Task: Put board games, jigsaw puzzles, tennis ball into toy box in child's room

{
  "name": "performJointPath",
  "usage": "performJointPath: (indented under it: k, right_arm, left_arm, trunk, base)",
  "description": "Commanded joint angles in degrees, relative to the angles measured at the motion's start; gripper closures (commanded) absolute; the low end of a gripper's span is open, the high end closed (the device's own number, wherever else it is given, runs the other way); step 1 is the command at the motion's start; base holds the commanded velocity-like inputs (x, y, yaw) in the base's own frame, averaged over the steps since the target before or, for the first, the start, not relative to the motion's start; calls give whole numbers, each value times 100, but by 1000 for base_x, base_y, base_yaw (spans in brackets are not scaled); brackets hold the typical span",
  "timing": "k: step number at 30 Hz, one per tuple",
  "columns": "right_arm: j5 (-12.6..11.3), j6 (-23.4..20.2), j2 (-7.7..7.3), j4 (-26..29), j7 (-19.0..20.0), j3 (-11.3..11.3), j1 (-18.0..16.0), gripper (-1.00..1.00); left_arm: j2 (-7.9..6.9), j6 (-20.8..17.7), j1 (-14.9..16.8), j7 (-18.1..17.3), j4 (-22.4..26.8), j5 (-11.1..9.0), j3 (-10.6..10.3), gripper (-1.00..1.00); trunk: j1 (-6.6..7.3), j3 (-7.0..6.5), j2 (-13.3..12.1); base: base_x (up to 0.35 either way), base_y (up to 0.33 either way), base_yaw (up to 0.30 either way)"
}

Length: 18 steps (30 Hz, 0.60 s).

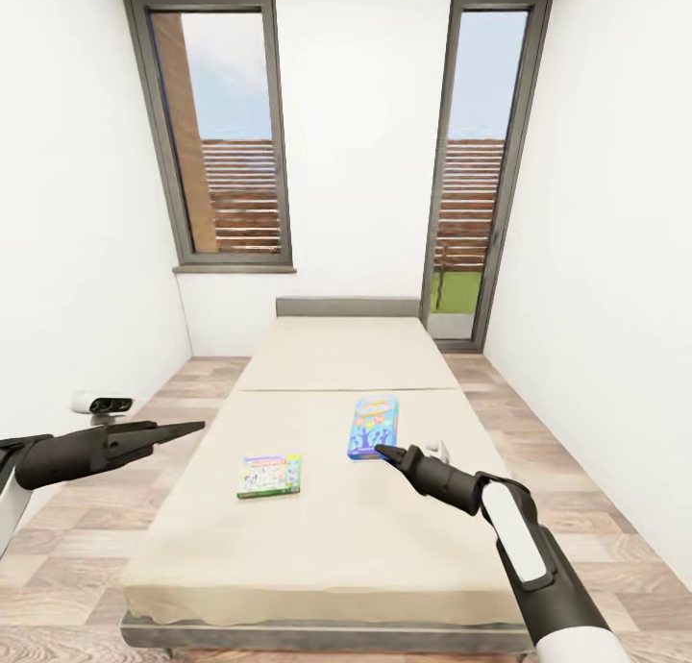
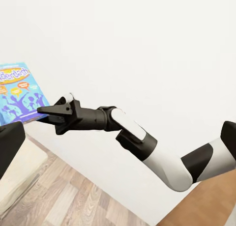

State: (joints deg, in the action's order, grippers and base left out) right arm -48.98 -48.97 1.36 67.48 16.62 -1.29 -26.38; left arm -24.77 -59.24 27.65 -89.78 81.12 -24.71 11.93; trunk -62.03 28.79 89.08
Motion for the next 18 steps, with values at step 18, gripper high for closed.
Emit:
performJointPath:
  k: [18]
  right_arm:
    - [60, -25, 5, 339, 22, -5, 24, 100]
  left_arm:
    - [-28, -61, 3, -22, 0, 1, 20, -100]
  trunk:
    - [396, -317, -720]
  base:
    - [0, 0, 0]
